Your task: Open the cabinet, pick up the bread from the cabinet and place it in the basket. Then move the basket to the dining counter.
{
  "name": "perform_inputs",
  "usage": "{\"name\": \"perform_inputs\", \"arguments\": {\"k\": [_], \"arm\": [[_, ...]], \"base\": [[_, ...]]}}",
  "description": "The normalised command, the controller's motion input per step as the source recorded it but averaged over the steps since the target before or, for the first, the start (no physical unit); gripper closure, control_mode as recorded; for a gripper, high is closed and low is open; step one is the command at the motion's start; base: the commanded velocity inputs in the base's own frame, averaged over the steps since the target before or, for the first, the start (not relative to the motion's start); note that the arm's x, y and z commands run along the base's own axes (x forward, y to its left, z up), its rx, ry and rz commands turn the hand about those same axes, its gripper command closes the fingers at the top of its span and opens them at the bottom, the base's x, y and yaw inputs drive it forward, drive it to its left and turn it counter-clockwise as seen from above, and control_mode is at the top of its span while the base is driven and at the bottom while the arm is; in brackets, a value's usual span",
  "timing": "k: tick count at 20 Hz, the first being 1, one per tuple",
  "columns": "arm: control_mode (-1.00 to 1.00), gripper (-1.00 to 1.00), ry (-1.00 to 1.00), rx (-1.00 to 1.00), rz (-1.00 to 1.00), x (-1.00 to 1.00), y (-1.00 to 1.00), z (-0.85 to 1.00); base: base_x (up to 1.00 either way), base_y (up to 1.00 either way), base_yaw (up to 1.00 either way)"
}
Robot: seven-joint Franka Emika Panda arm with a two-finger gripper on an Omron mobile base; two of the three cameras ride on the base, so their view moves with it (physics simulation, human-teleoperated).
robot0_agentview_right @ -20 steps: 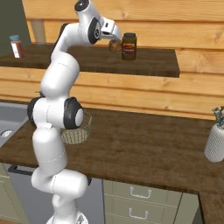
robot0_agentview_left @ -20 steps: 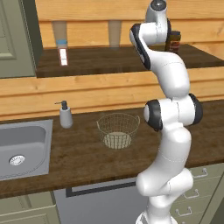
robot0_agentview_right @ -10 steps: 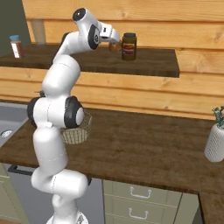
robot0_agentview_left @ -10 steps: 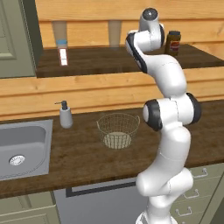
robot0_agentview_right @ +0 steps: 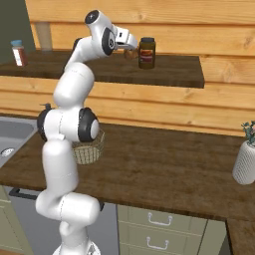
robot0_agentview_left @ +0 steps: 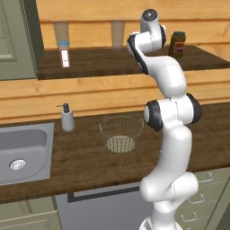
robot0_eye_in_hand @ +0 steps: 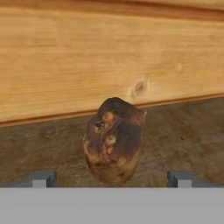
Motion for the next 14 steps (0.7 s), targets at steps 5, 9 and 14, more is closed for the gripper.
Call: {"name": "perform_inputs", "arguments": {"k": [5,9,14], "arm": [[-1.0,-1.0,0.05,0.0,-0.06,0.24,0.0,0.0],[-1.0,-1.0,0.01,0.0,-0.03,0.23,-0.13,0.0],[-1.0,-1.0,0.0,0.0,0.0,0.2,0.0,0.0]], "base": [[0.0,0.0,0.0],[0.0,0.0,0.0],[0.0,0.0,0.0]]}}
